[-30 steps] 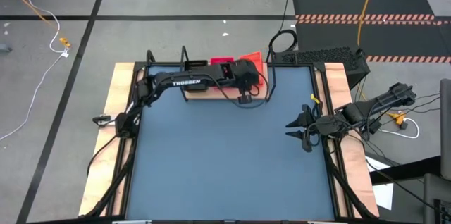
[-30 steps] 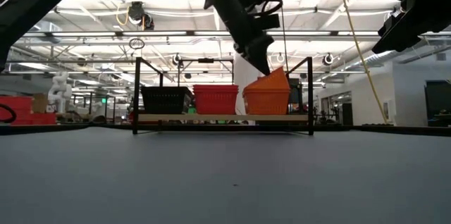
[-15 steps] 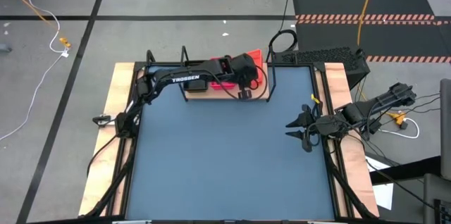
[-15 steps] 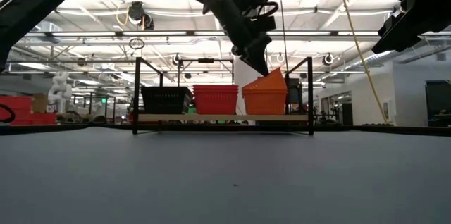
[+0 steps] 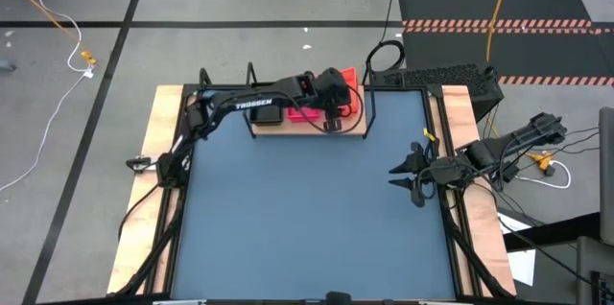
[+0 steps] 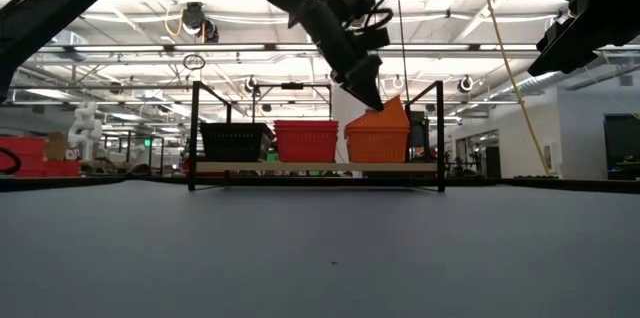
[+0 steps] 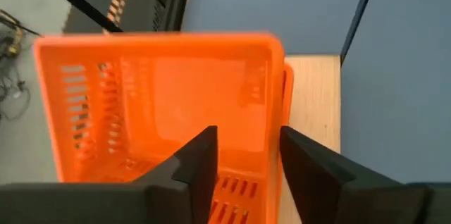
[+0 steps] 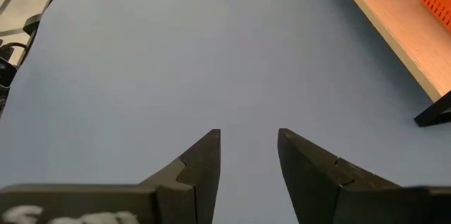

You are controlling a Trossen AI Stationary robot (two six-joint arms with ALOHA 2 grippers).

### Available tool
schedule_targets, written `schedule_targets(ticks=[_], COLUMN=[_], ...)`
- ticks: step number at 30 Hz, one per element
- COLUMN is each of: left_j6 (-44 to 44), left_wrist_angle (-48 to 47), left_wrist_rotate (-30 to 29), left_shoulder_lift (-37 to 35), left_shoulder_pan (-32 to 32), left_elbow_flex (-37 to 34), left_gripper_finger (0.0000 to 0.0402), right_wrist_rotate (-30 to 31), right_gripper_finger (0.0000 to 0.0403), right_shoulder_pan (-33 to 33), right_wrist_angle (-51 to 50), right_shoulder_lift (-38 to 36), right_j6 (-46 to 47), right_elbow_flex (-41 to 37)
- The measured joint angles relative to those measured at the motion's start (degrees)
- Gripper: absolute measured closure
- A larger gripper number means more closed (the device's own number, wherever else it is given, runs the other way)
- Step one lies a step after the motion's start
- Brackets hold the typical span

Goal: Stack baskets on shelf by color
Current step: Stack the orange bin on top of the stacked orange bins on the shelf

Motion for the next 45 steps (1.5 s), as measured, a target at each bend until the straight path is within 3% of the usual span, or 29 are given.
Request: schedule_targets(ticks=[10, 14, 19, 30, 33, 45], left_j6=[0.0, -0.5, -0.5, -0.3, -0.6, -5.5], left_wrist_angle=[-0.4, -0.4, -1.6, -5.9, -4.9, -5.1], left_wrist_rotate=[2.2, -0.2, -9.5, -9.2, -9.2, -9.2], left_shoulder_lift=[0.9, -0.7, -1.8, -1.2, -1.2, -1.2], left_shoulder_pan=[0.1, -1.0, -3.1, -3.2, -3.3, -3.7], left_elbow_flex=[-0.1, -0.1, 0.0, 0.0, 0.0, 0.0], left_gripper_finger=[0.0389, 0.0383, 0.0393, 0.0392, 0.0371, 0.0217], right_wrist_rotate=[0.0, 0.0, 0.0, 0.0, 0.0, 0.0], right_gripper_finger=[0.0266, 0.0266, 0.0266, 0.0266, 0.0266, 0.0266], right_shoulder_pan=[0.0, 0.0, 0.0, 0.0, 0.0, 0.0], right_wrist_angle=[0.0, 0.0, 0.0, 1.7, 2.2, 2.1], right_shoulder_lift=[0.0, 0.0, 0.0, 0.0, 0.0, 0.0], right_j6=[-0.7, -1.0, -1.8, -1.8, -1.8, -1.8], right_elbow_flex=[0.0, 0.0, 0.0, 0.0, 0.0, 0.0])
